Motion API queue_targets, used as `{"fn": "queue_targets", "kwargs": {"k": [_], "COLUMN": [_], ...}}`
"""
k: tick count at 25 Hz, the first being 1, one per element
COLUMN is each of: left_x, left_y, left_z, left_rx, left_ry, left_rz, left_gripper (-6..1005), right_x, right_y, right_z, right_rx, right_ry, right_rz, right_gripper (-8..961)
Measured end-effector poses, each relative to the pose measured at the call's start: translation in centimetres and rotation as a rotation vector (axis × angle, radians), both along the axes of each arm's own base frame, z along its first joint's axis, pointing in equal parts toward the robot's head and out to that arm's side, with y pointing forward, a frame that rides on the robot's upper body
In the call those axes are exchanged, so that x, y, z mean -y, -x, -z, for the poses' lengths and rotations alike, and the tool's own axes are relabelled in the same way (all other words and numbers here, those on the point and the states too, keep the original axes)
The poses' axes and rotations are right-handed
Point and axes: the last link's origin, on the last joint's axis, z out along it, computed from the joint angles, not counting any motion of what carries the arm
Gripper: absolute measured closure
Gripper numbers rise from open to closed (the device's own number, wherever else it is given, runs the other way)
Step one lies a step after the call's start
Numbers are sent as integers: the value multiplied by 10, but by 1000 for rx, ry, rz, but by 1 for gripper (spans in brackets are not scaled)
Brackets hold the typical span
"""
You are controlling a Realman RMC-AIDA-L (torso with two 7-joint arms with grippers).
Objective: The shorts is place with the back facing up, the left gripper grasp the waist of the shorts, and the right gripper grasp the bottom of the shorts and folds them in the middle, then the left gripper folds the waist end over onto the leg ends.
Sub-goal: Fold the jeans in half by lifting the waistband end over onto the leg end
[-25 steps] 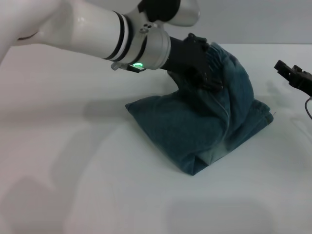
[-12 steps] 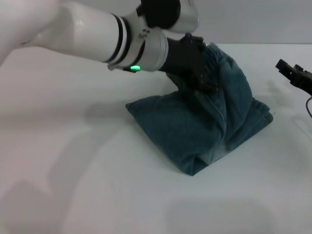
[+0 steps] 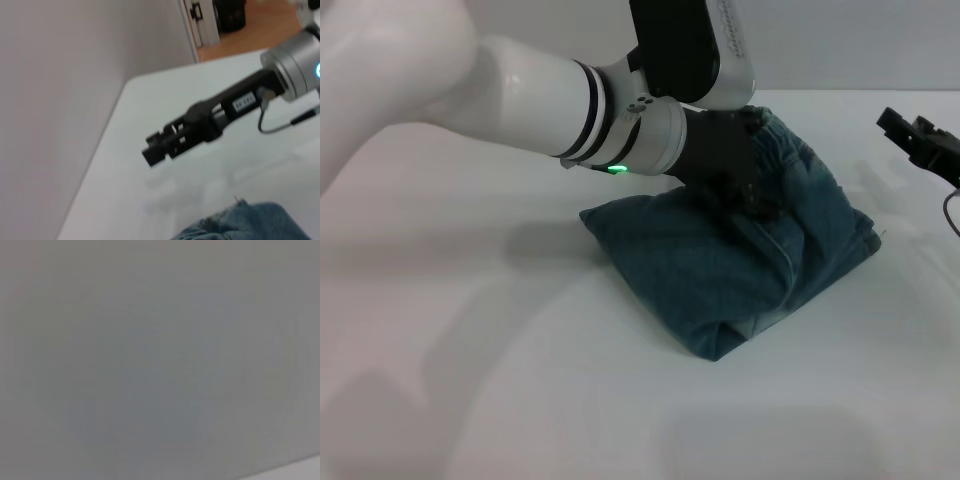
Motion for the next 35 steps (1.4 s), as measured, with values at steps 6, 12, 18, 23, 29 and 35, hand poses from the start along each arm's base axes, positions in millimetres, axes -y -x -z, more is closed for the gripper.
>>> {"fn": "queue_targets", "kwargs": {"k": [6,12,18,23,29,35], "left_x": [-2,0,-8,-17,-25,-26], "left_y": [-13,-8,-2,1,3,3], "left_z": [-14,-7,-10,-18,-28,-29], "left_rx": [61,32,39,63,86,88], "left_ry": [-66,-62,-104,-168,-204,-209], "left_rz": [37,44,25,9,-15,-17], "left_gripper": [186,186,186,186,186,187], "right_x": [-1,2,15,27,42,53], "right_y": [6,15,32,33,23,22], "right_z": [-1,2,12,16,15,17], "right_rx": [4,4,-16,-26,-34,-38], "right_ry": [-6,21,93,122,129,158], "right_rz": [-40,-106,-249,-287,-286,-316], "right_gripper": [443,445,446,448,449,451]}}
